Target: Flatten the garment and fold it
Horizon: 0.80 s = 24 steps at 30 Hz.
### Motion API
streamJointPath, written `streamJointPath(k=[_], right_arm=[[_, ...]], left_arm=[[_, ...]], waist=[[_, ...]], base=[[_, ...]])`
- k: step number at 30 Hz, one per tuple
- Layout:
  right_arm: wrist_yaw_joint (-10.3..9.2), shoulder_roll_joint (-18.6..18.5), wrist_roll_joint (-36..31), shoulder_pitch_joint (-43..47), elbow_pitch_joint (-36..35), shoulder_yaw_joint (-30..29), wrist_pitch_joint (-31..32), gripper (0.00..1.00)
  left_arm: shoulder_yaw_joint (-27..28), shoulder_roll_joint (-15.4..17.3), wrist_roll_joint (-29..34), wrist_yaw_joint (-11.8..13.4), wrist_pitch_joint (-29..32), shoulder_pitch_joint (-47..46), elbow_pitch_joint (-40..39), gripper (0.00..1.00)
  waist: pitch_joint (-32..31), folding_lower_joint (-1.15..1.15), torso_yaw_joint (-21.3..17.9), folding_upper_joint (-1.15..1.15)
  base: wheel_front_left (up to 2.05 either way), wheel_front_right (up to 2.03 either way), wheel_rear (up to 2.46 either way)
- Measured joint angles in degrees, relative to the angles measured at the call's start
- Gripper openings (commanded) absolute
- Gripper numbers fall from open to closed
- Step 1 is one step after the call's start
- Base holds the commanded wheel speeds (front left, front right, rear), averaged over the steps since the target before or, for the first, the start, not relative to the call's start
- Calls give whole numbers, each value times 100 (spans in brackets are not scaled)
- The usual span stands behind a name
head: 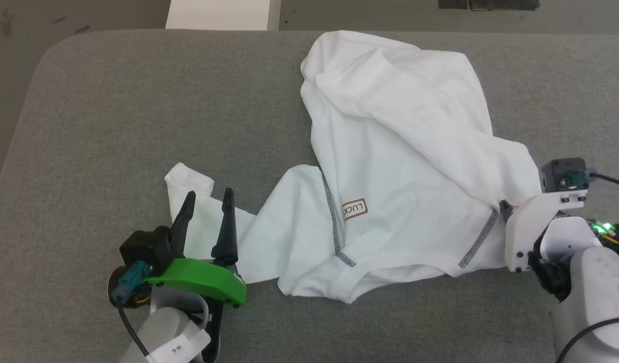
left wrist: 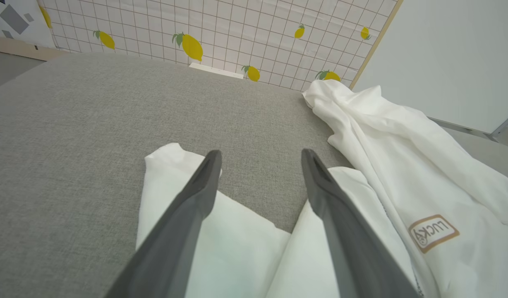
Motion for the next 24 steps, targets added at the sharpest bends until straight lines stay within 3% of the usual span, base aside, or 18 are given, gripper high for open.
streamJointPath(k=[1,8,18,19,20,24], right_arm=[[1,-40,7,-58,35,5,38,0],[2,-51,127,-119,-11,-747,-194,0],[2,-19,34,526,-598,-2967,-549,0],[1,-11,32,626,-614,-3039,-565,22],[1,-2,37,730,-642,-3049,-617,100],[0,23,388,942,-761,-2762,-1105,100]], left_arm=[[54,-29,46,-29,-4,-1,-2,100],[298,-181,171,-177,-8,21,84,100],[485,-235,323,-235,-24,196,248,100],[494,-235,323,-263,-24,201,268,100],[489,-235,323,-278,-24,208,290,100],[414,-231,335,-285,33,236,289,100]], waist=[[19,0,12,0],[-51,0,-2,0],[-387,0,-233,0],[-415,0,-259,0],[-441,0,-284,0],[-508,0,-356,0]], base=[[0,0,0],[0,0,0],[0,0,0],[0,0,0],[0,0,0],[0,0,0]])
